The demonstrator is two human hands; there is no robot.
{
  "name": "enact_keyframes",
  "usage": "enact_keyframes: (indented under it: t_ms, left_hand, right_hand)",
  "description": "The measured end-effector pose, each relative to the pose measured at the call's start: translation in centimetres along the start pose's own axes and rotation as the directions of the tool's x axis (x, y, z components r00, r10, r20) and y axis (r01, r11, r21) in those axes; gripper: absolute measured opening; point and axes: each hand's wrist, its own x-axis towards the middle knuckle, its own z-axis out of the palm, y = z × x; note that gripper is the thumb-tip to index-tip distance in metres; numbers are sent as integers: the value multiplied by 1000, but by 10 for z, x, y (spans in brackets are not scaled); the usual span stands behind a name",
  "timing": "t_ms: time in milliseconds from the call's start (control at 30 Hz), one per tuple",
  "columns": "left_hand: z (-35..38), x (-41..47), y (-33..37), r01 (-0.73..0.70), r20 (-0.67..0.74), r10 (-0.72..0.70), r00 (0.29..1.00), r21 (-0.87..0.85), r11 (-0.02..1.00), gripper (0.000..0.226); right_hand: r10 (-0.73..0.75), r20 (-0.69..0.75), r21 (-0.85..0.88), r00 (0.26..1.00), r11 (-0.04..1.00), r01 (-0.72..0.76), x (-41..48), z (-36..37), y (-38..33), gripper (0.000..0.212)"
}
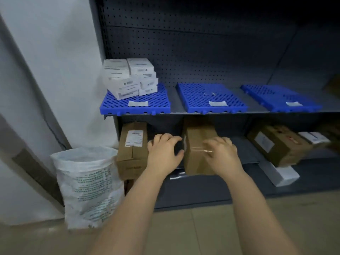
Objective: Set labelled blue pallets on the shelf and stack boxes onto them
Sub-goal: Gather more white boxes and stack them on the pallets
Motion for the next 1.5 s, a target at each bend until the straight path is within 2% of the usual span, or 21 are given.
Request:
enact_keyframes:
  t_ms: [200, 333, 467, 567, 733, 933, 1067, 1233, 1500]
  left_hand:
    - [42, 5, 111, -147, 111, 151, 982, -44, 988, 45]
    - [81, -6, 201, -314, 190, 324, 927, -83, 946, 44]
    - [113, -18, 296, -408, 199, 422, 884, -111, 906, 44]
    - [136, -29, 367, -454, 192, 473, 860, -135, 880, 43]
    - [181, -49, 472, -513, 211, 534, 819, -150, 845, 44]
    - [232, -64, 566, -534, 257, 570, 781, -200, 822, 44]
    - [247, -40, 615, -516, 210, 568, 796, -255, 818, 50]
    - [267, 22, 661, -491, 115, 538, 835, -285, 823, 52]
    - [333, 140, 756, -540, 93, 600, 794, -344, 768, 41]
  right_hand:
    - [183, -92, 29, 979, 983, -181, -56, -50, 99, 41]
    - [294, -193, 50, 936, 956, -290, -107, -79, 169, 39]
    - [407, -263, 36, 875, 910, -413, -160, -118, 241, 39]
    - [433, -328, 51, 840, 895, -442, -195, -146, 294, 37]
    - [507, -313, 46, 803, 853, -520, -239, -177, 379, 38]
    - [572, -287, 57, 769, 811, -582, -281, -202, 465, 41]
    - [603, -341, 97, 721, 786, -611, -277, -228, 518, 40]
    - [559, -414, 82, 719, 809, -582, -235, -257, 578, 40]
    - [578, -424, -17, 698, 765, -644, -153, -292, 693, 40]
